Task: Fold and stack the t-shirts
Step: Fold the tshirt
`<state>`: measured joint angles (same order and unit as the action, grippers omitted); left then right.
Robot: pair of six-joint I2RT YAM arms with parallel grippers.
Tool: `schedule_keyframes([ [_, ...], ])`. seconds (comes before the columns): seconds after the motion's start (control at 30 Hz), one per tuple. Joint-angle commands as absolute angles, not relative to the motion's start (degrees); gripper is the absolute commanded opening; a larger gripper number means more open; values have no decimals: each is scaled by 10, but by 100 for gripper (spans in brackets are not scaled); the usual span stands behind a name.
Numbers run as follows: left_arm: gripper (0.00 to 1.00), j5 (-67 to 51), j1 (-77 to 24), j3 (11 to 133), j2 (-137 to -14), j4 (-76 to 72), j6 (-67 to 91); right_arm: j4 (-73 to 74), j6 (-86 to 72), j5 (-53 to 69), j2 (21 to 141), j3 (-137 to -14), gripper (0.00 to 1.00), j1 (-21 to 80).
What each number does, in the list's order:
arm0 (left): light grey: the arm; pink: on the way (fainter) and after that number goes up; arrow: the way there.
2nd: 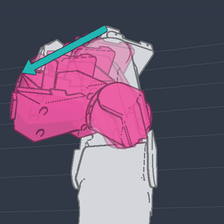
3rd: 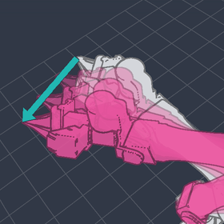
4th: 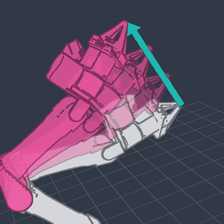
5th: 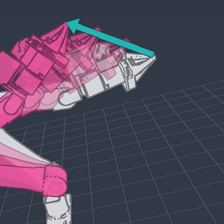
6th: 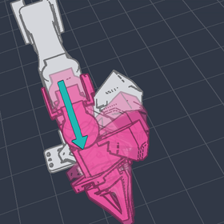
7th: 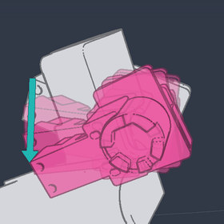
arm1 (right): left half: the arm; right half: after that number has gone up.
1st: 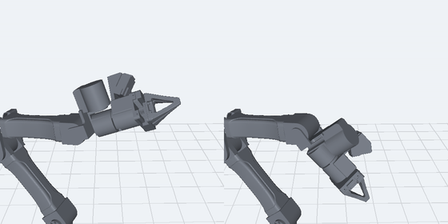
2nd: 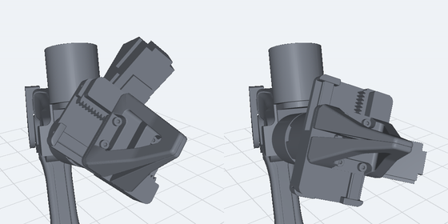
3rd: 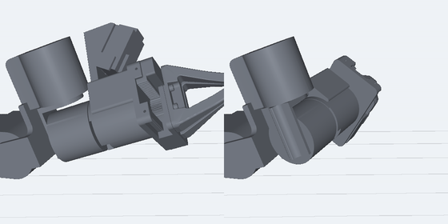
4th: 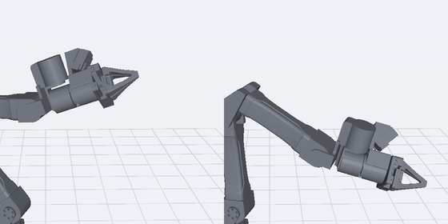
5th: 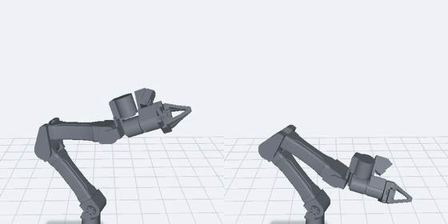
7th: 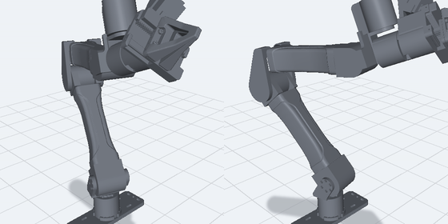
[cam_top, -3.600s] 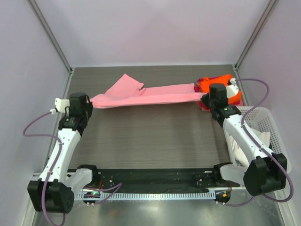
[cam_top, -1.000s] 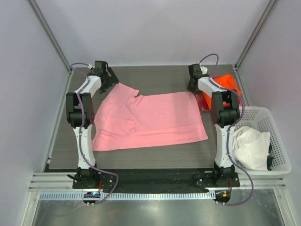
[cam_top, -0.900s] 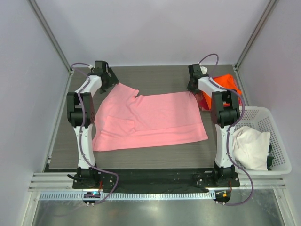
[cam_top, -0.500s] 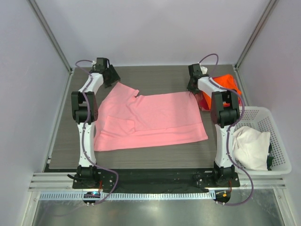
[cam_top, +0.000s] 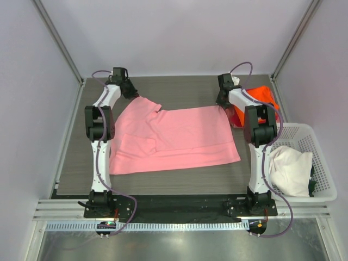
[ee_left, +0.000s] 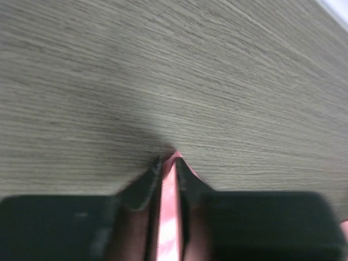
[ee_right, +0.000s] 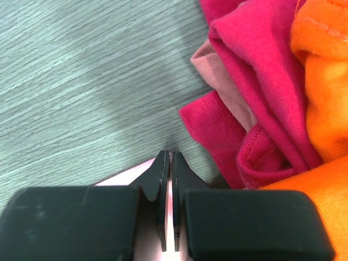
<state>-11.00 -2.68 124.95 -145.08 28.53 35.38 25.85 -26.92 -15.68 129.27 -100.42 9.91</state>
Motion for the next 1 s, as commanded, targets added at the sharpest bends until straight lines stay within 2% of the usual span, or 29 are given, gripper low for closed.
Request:
schedule_keyframes([
  [0.0,11,-123,-33,1266,-1480,321,334,262,-265,-152,1291,-1032,1,101],
  [0.07,0,-124,-33,1273,-1484,321,333,265,-265,-152,1294,-1036,1,100],
  [0.53,0,-124,-3,1419,-1535,323,388,286,-317,-81,1359,-1161,1,69],
  [0.67,0,-127,18,1367,-1491,277,403,293,-316,-66,1352,-1174,1,58],
  [0.8,0,-141,22,1208,-1383,186,410,293,-306,-52,1325,-1158,1,56],
  [0.97,0,-161,7,1100,-1294,115,396,294,-308,-18,1297,-1133,1,56],
])
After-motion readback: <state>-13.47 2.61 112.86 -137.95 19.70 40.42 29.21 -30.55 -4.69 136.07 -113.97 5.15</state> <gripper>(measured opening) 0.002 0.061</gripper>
